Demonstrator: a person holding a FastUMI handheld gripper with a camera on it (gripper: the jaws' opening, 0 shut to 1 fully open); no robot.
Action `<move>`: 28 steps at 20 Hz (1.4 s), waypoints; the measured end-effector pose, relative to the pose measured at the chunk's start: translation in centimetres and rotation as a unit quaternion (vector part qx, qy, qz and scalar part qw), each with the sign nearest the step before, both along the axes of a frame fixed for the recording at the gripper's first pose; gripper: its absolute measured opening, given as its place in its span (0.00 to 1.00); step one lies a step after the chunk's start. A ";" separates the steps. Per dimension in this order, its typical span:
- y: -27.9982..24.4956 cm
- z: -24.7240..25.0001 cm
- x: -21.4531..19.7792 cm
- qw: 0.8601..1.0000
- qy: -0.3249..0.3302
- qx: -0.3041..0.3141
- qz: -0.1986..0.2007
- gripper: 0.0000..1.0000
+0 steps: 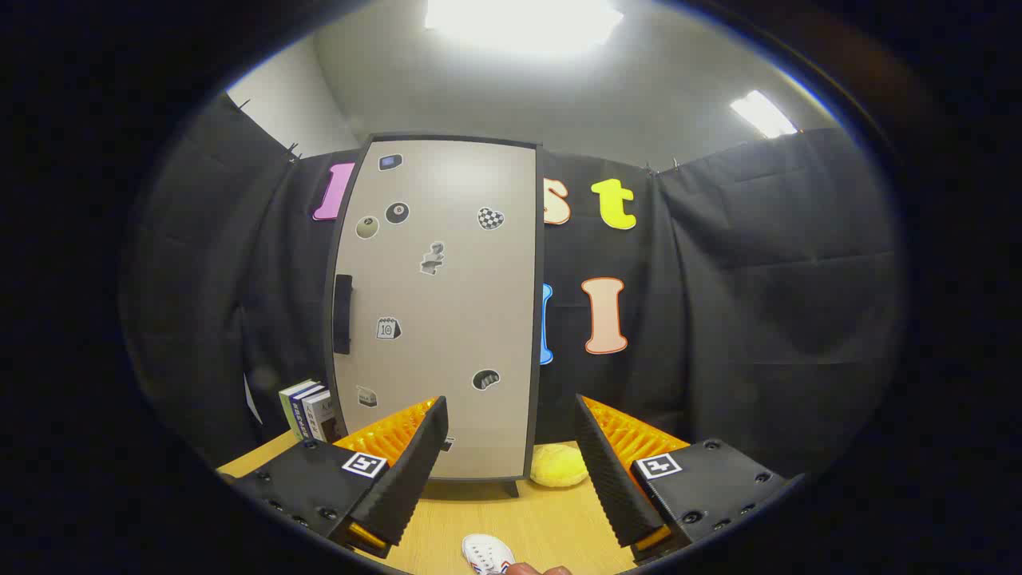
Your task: Open the shoe cabinet door, grab the shoes and put them into the shoe cabinet, then close the shoe cabinet door.
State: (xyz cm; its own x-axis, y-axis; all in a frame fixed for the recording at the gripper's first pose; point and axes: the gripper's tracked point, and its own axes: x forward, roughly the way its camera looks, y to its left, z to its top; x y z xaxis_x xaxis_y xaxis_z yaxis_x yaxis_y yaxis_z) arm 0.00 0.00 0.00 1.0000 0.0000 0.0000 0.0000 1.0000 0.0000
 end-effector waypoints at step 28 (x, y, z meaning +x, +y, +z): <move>5.1 2.8 2.6 0.999 0.021 -0.011 0.048 0.97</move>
State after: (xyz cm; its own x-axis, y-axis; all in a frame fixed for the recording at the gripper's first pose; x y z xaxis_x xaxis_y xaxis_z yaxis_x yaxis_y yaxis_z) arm 2.63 5.10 2.77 0.9946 0.0944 -0.0424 -0.0954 0.9952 -0.0200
